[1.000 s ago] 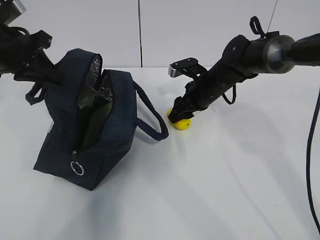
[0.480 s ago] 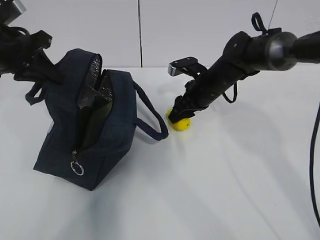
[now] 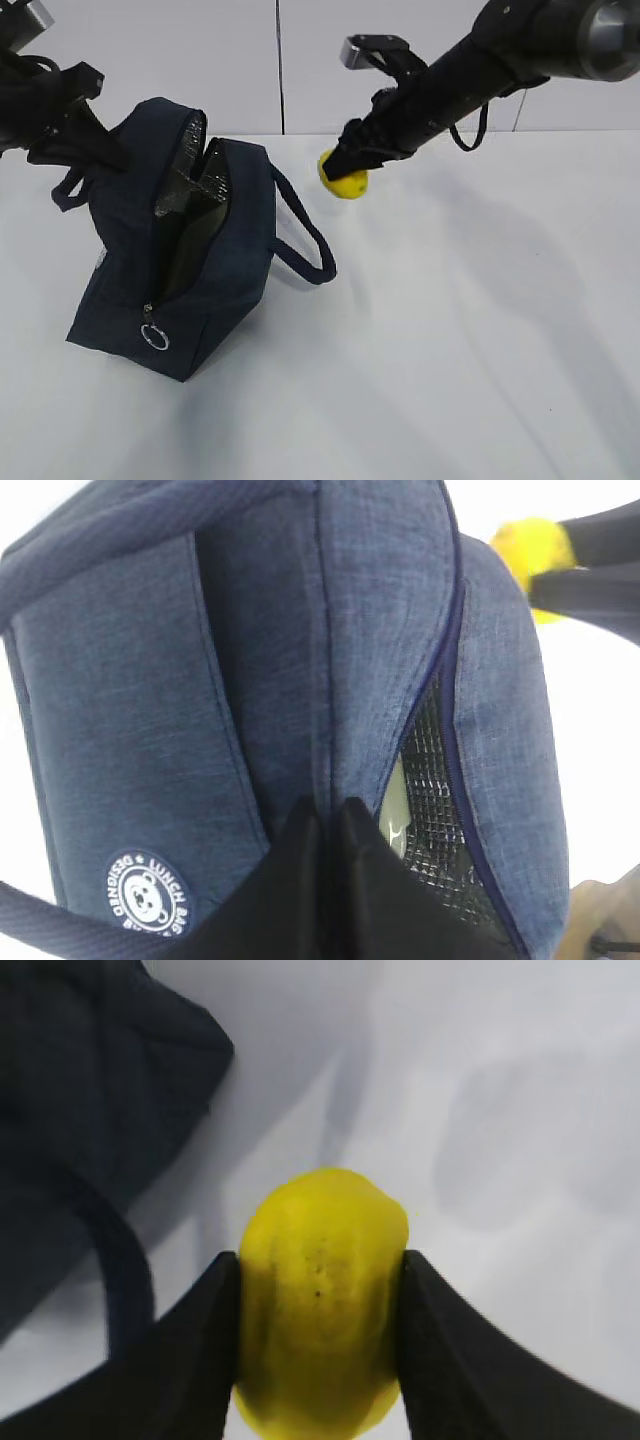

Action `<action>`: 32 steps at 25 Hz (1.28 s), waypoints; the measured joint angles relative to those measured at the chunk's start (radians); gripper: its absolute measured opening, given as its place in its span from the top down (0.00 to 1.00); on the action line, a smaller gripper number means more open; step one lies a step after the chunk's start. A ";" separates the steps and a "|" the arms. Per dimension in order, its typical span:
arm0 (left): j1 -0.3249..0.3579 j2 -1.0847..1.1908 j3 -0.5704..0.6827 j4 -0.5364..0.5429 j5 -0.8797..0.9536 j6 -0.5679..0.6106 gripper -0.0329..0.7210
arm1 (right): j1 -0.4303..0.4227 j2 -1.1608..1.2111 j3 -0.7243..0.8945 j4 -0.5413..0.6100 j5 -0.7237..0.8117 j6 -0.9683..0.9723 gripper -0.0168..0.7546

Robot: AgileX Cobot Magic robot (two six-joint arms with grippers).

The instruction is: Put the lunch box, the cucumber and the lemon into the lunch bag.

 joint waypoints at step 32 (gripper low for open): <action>0.000 0.000 0.000 -0.111 0.030 0.000 0.96 | 0.112 0.069 -0.058 0.596 0.152 -0.066 0.53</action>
